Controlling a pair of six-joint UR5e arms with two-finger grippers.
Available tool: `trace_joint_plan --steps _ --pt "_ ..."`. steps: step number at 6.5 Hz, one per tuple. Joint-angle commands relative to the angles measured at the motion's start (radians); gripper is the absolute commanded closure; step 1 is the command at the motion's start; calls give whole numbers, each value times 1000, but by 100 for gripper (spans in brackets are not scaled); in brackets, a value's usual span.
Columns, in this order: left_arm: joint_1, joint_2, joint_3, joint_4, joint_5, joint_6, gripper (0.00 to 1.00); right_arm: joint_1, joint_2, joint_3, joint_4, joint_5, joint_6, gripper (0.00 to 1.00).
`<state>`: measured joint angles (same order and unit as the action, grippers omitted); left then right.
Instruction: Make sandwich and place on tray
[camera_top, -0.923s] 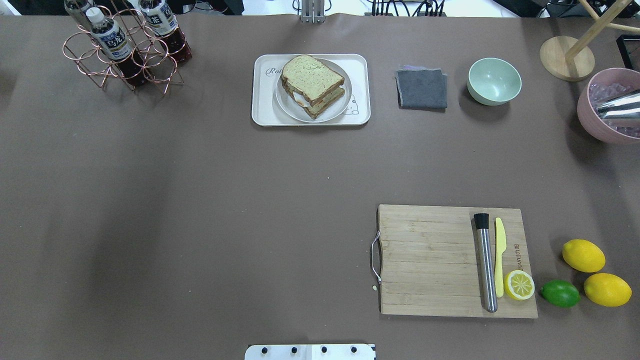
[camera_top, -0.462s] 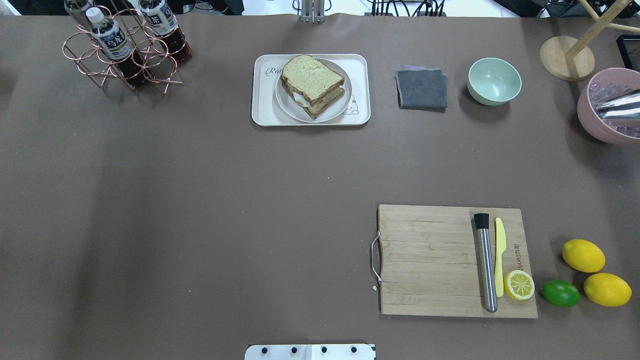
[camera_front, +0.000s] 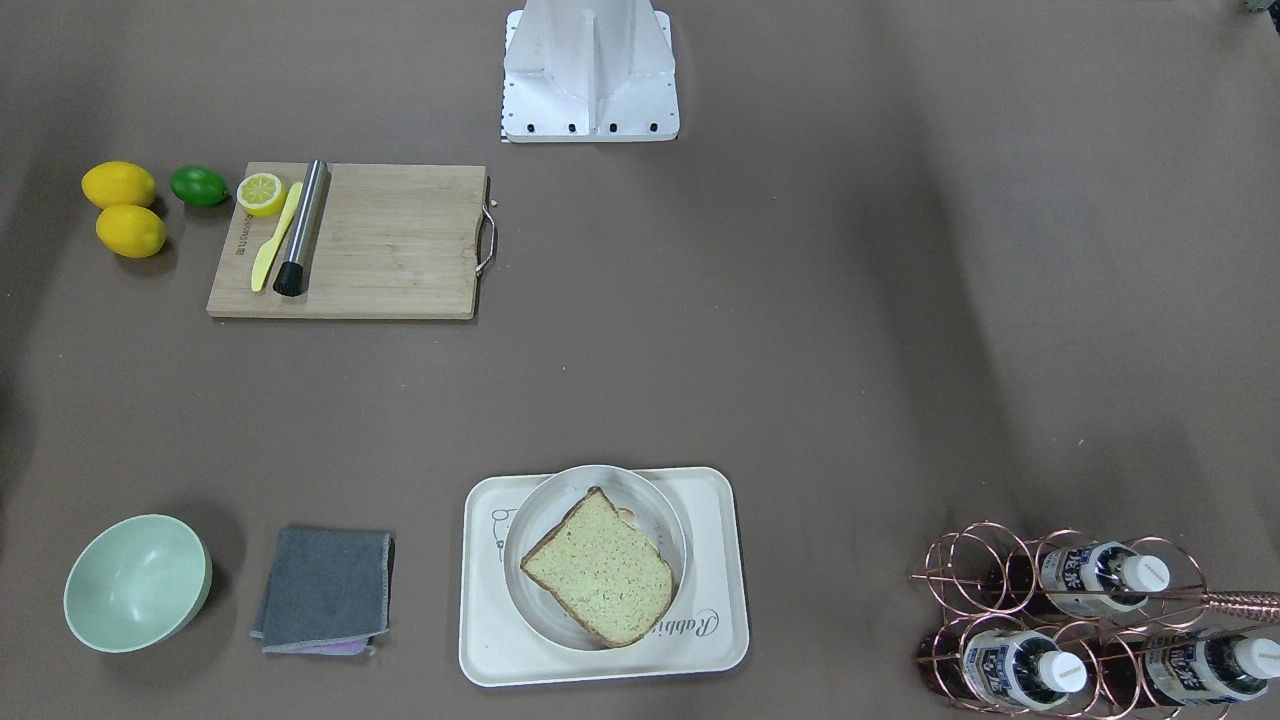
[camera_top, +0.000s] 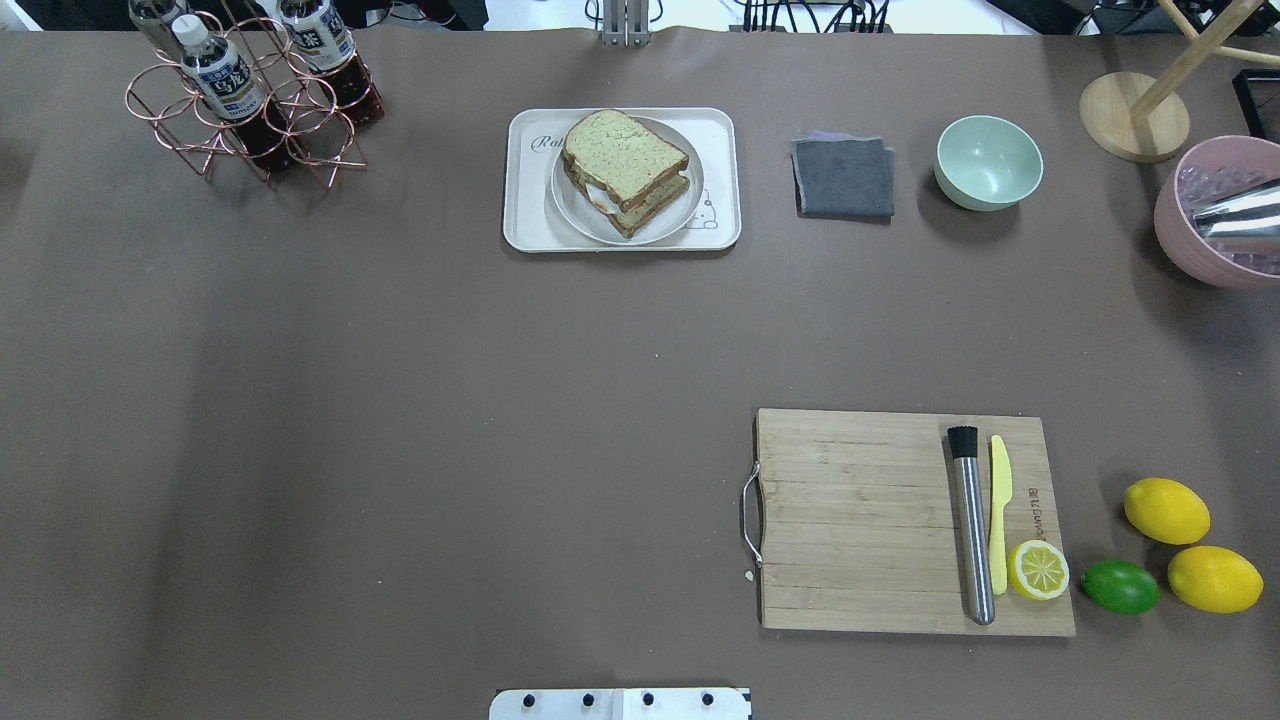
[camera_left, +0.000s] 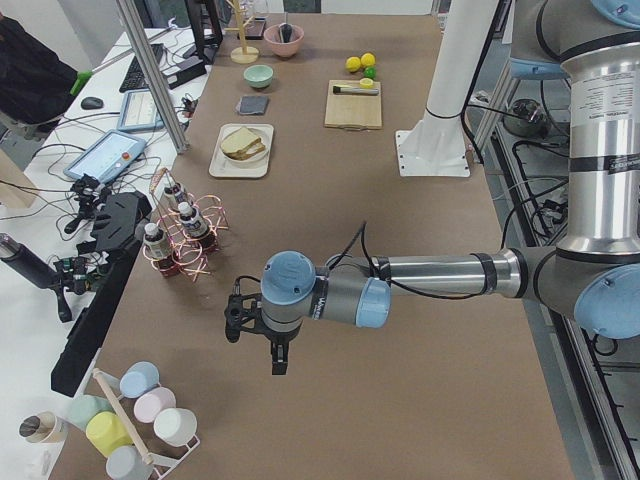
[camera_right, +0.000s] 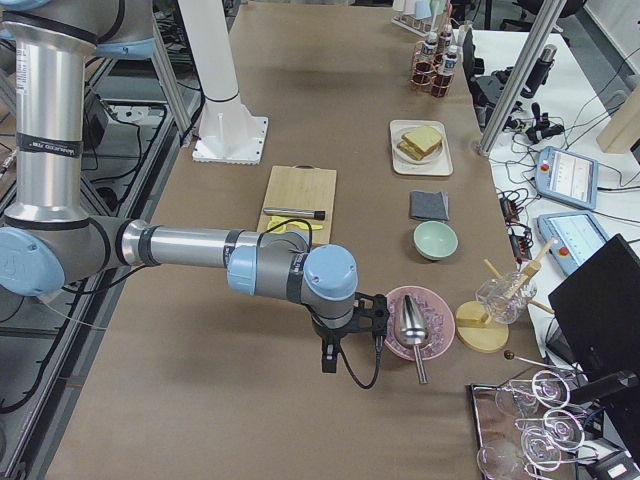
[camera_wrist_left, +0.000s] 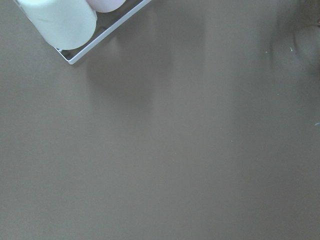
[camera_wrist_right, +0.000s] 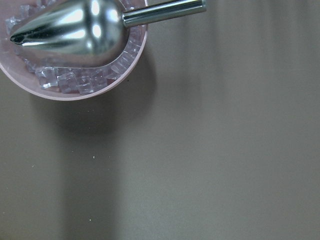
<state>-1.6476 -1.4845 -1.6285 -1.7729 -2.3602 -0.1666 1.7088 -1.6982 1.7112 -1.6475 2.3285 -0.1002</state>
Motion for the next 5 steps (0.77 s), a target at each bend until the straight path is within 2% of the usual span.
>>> trace_joint_plan --steps 1,5 --pt "11 -26 -30 16 12 -84 2 0 6 -1 0 -4 8 0" --pt "40 -33 -34 17 12 -88 2 0 12 -7 0 -1 11 0"
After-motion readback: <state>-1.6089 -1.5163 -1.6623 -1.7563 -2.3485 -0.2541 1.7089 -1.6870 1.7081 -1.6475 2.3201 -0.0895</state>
